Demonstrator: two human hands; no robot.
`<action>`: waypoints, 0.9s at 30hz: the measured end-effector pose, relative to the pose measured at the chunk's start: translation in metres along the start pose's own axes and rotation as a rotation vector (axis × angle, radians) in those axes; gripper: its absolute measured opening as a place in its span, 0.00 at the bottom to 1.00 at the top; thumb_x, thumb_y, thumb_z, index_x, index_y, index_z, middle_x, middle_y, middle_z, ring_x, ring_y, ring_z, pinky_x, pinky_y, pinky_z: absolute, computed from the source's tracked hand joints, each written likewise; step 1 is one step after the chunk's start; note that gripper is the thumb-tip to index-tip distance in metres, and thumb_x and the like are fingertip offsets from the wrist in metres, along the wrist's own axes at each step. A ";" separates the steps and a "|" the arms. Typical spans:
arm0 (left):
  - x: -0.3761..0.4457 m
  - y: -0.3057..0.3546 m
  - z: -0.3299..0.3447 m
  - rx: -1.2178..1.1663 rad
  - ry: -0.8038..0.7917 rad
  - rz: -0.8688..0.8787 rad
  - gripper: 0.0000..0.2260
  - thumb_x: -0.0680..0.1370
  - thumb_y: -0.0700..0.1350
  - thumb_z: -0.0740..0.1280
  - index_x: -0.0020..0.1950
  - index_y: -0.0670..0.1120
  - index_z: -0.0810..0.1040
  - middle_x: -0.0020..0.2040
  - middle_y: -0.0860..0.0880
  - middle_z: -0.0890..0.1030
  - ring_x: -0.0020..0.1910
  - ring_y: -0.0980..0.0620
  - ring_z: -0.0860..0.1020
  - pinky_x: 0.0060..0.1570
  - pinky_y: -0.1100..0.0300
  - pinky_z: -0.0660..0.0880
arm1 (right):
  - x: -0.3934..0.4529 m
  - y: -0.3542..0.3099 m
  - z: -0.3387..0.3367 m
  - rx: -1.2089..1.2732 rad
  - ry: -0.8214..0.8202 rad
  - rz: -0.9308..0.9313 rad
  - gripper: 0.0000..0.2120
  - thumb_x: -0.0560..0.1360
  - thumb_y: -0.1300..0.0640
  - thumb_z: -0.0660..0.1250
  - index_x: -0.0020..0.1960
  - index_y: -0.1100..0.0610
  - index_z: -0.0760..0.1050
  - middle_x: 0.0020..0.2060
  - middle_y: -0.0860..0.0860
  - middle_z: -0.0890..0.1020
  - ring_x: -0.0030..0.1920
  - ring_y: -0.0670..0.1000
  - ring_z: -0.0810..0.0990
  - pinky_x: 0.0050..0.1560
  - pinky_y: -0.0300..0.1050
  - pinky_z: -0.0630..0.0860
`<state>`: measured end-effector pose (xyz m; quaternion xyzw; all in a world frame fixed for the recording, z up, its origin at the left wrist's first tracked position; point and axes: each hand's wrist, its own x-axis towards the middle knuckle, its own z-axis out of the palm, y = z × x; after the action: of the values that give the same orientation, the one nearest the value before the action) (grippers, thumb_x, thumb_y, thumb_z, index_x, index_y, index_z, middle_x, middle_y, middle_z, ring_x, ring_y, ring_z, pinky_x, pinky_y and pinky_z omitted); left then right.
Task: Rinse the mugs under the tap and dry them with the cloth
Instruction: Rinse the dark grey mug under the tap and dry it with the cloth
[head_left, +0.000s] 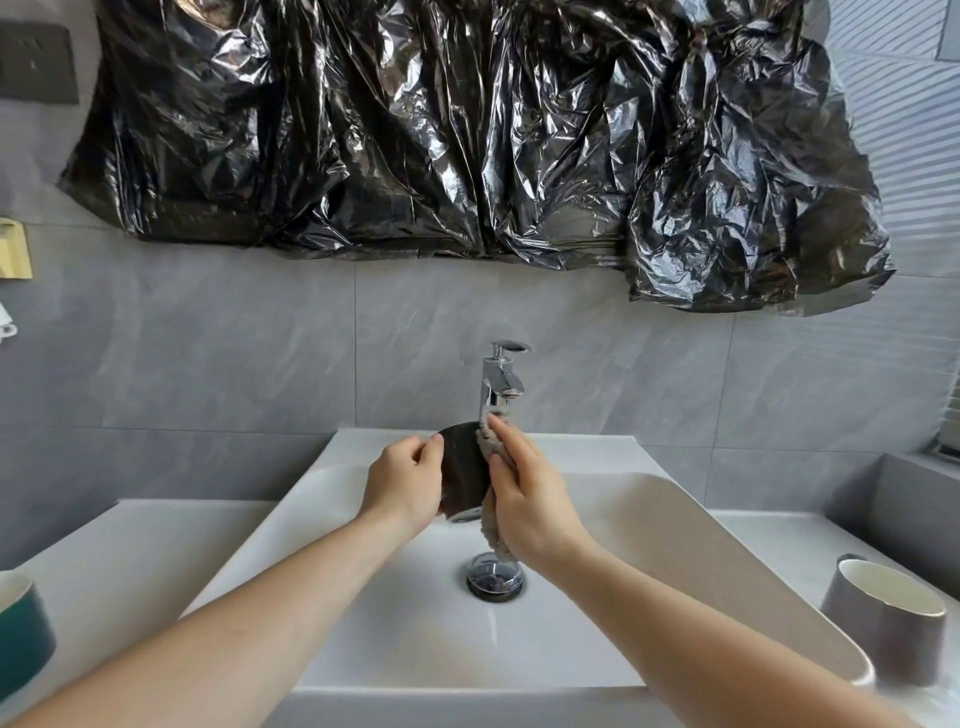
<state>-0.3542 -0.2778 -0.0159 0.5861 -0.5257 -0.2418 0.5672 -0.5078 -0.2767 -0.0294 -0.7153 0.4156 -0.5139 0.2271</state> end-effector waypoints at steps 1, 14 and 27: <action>-0.001 0.001 0.000 -0.020 -0.015 -0.004 0.20 0.85 0.53 0.62 0.46 0.38 0.80 0.45 0.37 0.83 0.49 0.36 0.83 0.51 0.40 0.83 | -0.001 0.001 0.003 -0.027 -0.019 -0.054 0.21 0.87 0.60 0.57 0.78 0.49 0.70 0.76 0.41 0.69 0.71 0.42 0.71 0.66 0.23 0.62; -0.007 0.004 0.004 -0.095 -0.019 0.027 0.20 0.83 0.50 0.66 0.32 0.42 0.75 0.31 0.45 0.77 0.43 0.35 0.83 0.47 0.36 0.83 | 0.000 0.000 -0.006 0.007 0.023 0.095 0.21 0.87 0.57 0.56 0.79 0.48 0.66 0.75 0.47 0.73 0.67 0.37 0.74 0.67 0.30 0.70; -0.007 0.005 0.004 -0.097 -0.022 0.011 0.17 0.69 0.56 0.65 0.26 0.47 0.78 0.33 0.43 0.82 0.45 0.36 0.84 0.50 0.39 0.83 | -0.002 0.004 -0.005 -0.138 -0.054 0.062 0.27 0.84 0.61 0.54 0.82 0.46 0.60 0.76 0.47 0.71 0.77 0.50 0.69 0.76 0.39 0.64</action>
<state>-0.3617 -0.2722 -0.0149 0.5521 -0.5228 -0.2705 0.5904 -0.5141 -0.2774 -0.0317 -0.7295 0.4659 -0.4572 0.2043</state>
